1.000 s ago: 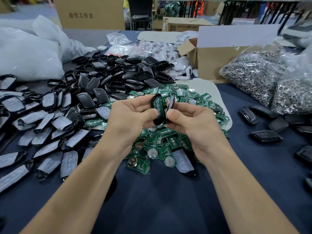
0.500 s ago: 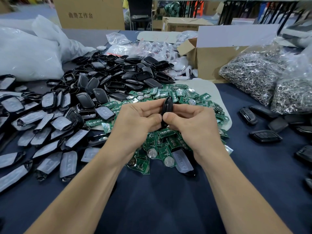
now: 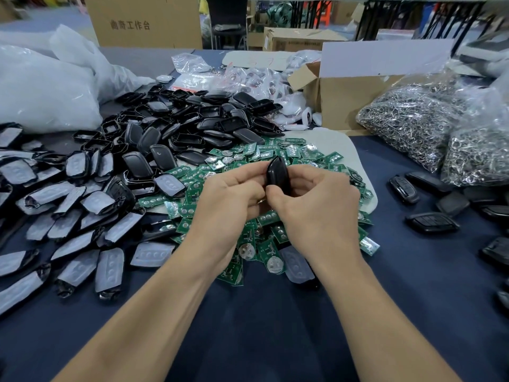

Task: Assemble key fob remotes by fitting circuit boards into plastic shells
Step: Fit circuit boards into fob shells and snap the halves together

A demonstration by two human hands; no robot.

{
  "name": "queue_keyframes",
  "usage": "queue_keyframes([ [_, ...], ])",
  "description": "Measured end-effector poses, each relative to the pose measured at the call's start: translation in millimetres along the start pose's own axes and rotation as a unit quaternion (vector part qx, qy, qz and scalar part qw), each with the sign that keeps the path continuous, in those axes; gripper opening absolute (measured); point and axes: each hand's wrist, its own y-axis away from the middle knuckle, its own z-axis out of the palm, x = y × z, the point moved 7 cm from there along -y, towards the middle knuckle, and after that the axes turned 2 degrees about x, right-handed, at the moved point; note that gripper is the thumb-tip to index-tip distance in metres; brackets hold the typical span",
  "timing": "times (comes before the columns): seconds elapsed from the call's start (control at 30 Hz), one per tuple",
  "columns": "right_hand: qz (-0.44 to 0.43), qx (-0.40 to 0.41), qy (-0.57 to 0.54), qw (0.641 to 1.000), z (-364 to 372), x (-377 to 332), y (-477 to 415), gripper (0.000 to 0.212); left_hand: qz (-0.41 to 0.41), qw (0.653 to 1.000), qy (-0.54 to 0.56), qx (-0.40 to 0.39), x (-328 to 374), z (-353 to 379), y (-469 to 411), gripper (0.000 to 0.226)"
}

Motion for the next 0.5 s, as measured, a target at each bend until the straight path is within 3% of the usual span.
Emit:
queue_keyframes([
  [0.03, -0.004, 0.002, 0.01, 1.0, 0.4, -1.0, 0.6, 0.006, 0.002, 1.0, -0.001, 0.005, 0.6, 0.1, 0.3, 0.04],
  [0.2, -0.032, -0.046, -0.012, 0.998, 2.4, -6.8, 1.1, 0.026, 0.018, 0.996, -0.087, 0.007, 9.7, -7.8, -1.5, 0.04],
  [0.33, 0.006, -0.105, -0.088, 0.991, 7.4, 9.5, -1.8, 0.035, -0.006, 0.998, -0.049, -0.033, 12.1, -14.7, -3.5, 0.04],
  [0.5, 0.03, -0.144, -0.112, 0.983, 13.0, 12.8, -1.3, 0.037, 0.02, 0.999, -0.034, -0.004, 17.3, -23.2, -3.1, 0.048],
])
